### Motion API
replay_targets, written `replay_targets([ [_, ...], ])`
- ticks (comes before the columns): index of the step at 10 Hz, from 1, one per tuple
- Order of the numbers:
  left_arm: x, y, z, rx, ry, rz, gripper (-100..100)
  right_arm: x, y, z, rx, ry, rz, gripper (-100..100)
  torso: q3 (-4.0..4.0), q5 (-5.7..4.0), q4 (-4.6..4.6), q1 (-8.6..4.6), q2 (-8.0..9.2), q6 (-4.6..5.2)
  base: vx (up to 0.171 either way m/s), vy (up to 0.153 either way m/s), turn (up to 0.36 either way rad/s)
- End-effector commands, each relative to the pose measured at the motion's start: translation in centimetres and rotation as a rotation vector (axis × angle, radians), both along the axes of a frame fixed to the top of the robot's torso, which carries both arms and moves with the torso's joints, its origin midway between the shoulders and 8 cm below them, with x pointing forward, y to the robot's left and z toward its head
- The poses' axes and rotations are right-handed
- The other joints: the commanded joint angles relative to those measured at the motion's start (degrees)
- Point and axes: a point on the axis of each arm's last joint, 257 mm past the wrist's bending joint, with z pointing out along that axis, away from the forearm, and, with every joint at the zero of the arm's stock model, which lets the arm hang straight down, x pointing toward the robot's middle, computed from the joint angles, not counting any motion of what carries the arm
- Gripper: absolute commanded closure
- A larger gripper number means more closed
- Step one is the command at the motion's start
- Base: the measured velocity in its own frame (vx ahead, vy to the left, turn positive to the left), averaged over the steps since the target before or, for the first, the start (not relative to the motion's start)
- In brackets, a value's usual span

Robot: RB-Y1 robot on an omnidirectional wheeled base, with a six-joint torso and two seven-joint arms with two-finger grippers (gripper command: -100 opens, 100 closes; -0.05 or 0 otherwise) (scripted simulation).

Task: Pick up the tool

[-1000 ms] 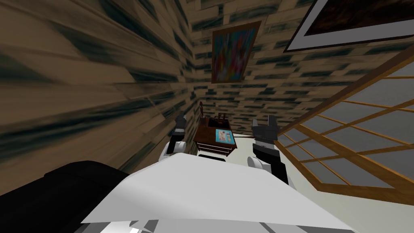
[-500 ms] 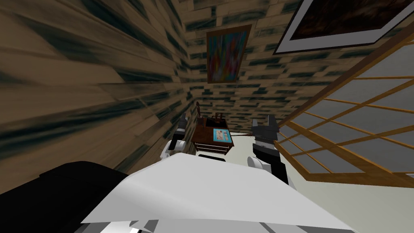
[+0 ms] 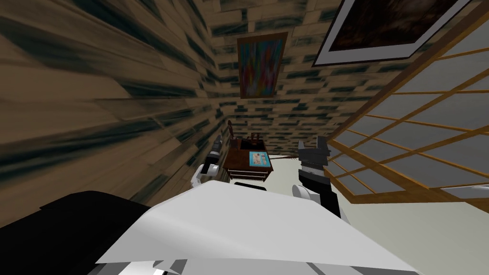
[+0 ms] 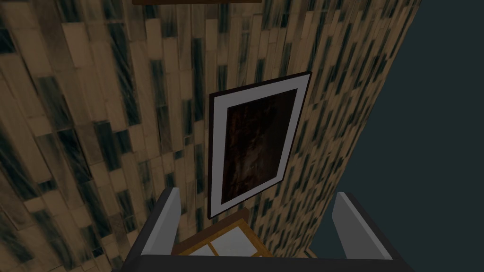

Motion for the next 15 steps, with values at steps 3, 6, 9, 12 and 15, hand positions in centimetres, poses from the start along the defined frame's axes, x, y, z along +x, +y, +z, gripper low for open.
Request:
replay_targets([
  [3, 1.4, 1.3, -2.7, -0.007, 0.065, 0.010, -100, 0.0, 0.0, 0.0, 0.000, 0.000, 0.000, 0, 0.00, 0.01, 0.00, 0.08, 0.00, -0.04, -0.002, -0.019, -0.048],
  [6, 2.2, 2.5, -5.5, -0.015, 0.127, 0.024, -100, 0.0, 0.0, 0.0, 0.000, 0.000, 0.000, 0, -0.01, 0.00, 0.00, 0.01, -0.01, -0.01, -0.003, -0.029, -0.103],
  [9, 3.5, 4.5, -8.1, -0.025, 0.197, 0.045, -100, 0.0, 0.0, 0.0, 0.000, 0.000, 0.000, 0, 0.00, 0.00, 0.00, 0.02, 0.01, -0.05, -0.006, -0.034, -0.119],
  [12, 4.0, 6.0, -10.7, -0.035, 0.256, 0.065, -100, 0.0, 0.0, 0.0, 0.000, 0.000, 0.000, 0, 0.01, 0.00, 0.00, 0.01, 0.01, -0.02, -0.002, -0.029, -0.086],
  [15, 4.3, 7.4, -12.8, -0.045, 0.308, 0.085, -100, 0.0, 0.0, 0.0, 0.000, 0.000, 0.000, 0, 0.01, 0.00, 0.00, 0.03, 0.01, -0.02, 0.000, -0.022, -0.079],
])
